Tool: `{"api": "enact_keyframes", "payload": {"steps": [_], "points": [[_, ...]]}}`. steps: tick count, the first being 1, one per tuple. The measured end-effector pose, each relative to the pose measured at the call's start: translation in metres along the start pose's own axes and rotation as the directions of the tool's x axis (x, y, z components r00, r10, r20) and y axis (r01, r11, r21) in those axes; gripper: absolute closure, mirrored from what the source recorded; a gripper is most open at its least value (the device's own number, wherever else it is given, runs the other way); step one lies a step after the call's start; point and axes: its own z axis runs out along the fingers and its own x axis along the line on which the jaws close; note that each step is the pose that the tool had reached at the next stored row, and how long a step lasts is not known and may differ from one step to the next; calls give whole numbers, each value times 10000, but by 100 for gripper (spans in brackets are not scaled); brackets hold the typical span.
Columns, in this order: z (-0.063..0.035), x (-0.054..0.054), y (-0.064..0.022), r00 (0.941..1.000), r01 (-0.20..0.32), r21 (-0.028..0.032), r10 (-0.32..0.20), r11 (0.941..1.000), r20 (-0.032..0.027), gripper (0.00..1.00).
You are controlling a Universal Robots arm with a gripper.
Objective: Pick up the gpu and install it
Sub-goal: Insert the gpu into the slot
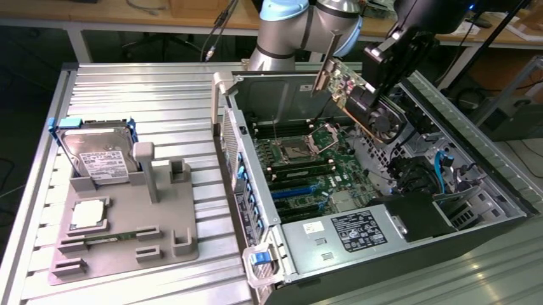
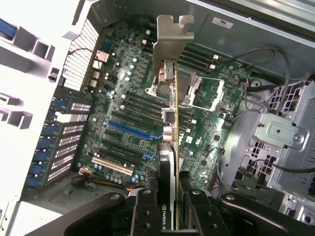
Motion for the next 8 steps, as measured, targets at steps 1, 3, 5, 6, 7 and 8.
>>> {"api": "enact_keyframes", "payload": {"steps": [1, 3, 5, 6, 7, 8], "points": [[0, 0, 0, 10000, 16, 0, -16, 10000, -1, 73], [0, 0, 0, 10000, 26, 0, -26, 10000, -1, 73], [0, 0, 0, 10000, 28, 0, -28, 10000, -1, 73], [0, 0, 0, 10000, 30, 0, -30, 10000, -1, 73], [0, 0, 0, 10000, 34, 0, -34, 10000, -1, 73], [0, 0, 0, 10000, 41, 0, -41, 10000, -2, 73]]}}
